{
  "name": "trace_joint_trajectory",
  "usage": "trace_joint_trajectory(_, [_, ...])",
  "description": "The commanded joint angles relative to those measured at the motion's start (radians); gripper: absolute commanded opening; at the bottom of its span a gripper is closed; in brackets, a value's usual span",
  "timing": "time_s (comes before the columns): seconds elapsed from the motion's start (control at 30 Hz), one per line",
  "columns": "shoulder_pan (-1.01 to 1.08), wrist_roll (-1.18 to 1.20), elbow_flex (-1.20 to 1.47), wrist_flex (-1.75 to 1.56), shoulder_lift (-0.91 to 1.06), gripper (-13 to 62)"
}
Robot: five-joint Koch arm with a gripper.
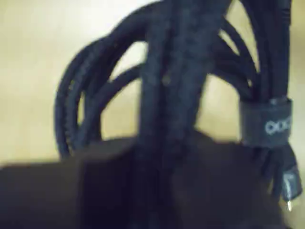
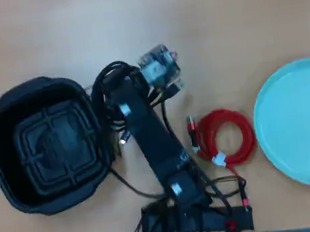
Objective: Put a black charging cable in a black bowl and put a red charging cable in a green bowl
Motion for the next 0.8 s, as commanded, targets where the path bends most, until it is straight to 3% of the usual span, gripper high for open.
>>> trace_joint_trajectory(0.0, [0.005, -0.028, -0.121, 0.015, 0.124, -6.9])
trace_joint_trajectory(0.23, [-0.187, -0.02, -0.143, -0.009, 0.13, -6.9])
trace_joint_trajectory(0.57, [-0.451, -0.021, -0.5, -0.158, 0.072, -6.8])
trace_joint_trajectory(0.77, [-0.551, -0.021, -0.56, -0.268, -0.026, -6.9])
